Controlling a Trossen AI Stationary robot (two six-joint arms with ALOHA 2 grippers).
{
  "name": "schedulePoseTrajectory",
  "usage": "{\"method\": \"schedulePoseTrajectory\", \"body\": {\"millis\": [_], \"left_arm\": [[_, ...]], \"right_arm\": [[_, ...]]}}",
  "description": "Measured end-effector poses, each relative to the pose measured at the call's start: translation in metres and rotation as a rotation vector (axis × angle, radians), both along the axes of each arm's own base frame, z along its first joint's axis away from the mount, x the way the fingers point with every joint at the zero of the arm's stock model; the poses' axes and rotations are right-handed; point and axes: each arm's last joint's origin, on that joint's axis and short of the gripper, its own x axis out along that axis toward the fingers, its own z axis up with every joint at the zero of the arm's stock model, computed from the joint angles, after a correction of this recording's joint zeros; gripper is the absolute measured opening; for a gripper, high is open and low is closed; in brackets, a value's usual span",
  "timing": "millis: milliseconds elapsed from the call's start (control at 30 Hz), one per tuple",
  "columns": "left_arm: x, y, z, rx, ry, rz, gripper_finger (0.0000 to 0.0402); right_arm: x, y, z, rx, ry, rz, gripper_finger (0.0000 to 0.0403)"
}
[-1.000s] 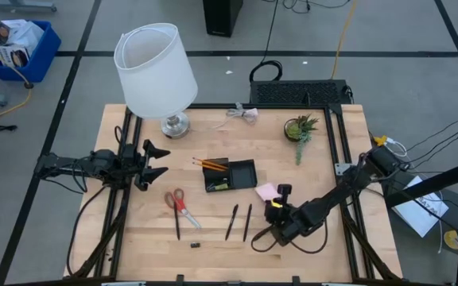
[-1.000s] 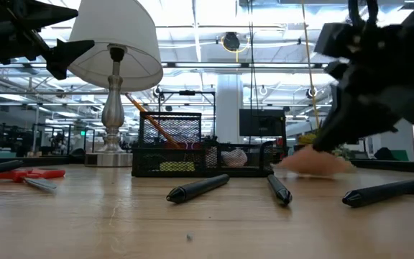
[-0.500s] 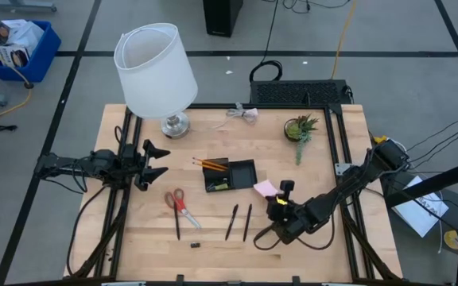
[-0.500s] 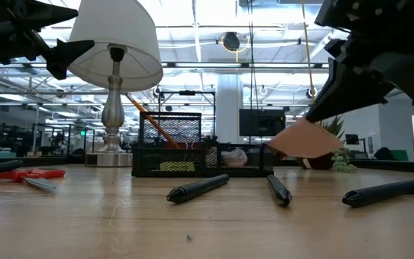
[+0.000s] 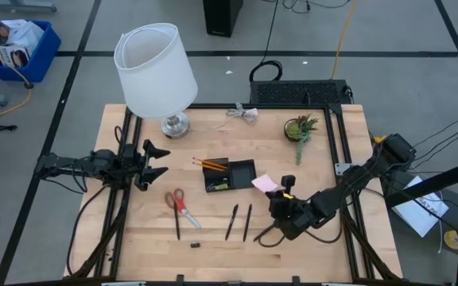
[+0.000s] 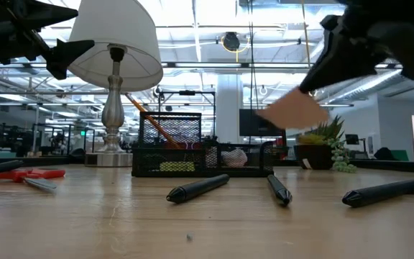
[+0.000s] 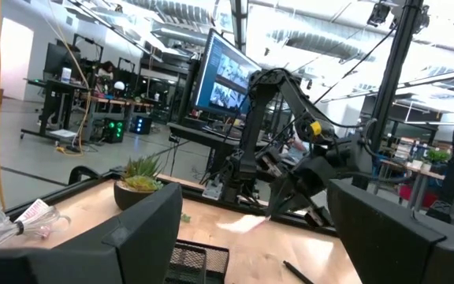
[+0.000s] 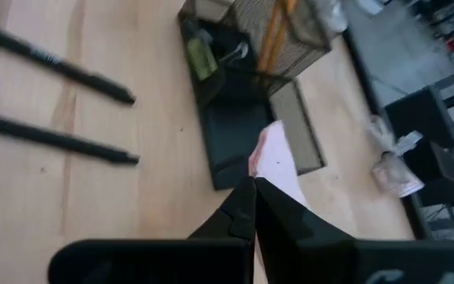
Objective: Pick and place office supplies into organizer
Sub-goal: Put the pink sticky notes into the black desk organizer
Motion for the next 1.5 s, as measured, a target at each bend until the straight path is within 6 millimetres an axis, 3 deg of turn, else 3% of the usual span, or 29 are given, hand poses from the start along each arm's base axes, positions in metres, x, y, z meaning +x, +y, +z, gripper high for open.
{"method": "schedulePoseTrajectory", "body": {"millis": [433, 800, 1233, 1500], "left_arm": [[0.000, 0.000, 0.000, 0.000, -0.001, 0.000, 0.0319], [0.000, 0.000, 0.000, 0.000, 0.000, 0.000, 0.0319], [0.000, 0.000, 0.000, 0.000, -0.001, 0.000, 0.0319], [0.000, 0.000, 0.000, 0.000, 0.000, 0.000, 0.0319]], "right_arm": [[0.036, -0.013, 0.006, -0.080, -0.129, 0.015, 0.0000], [0.074, -0.045, -0.029, -0.088, -0.100, -0.053, 0.0000], [0.089, -0.062, -0.061, -0.010, -0.023, -0.031, 0.0003], [0.089, -0.060, -0.061, -0.011, -0.025, -0.030, 0.0053]]}}
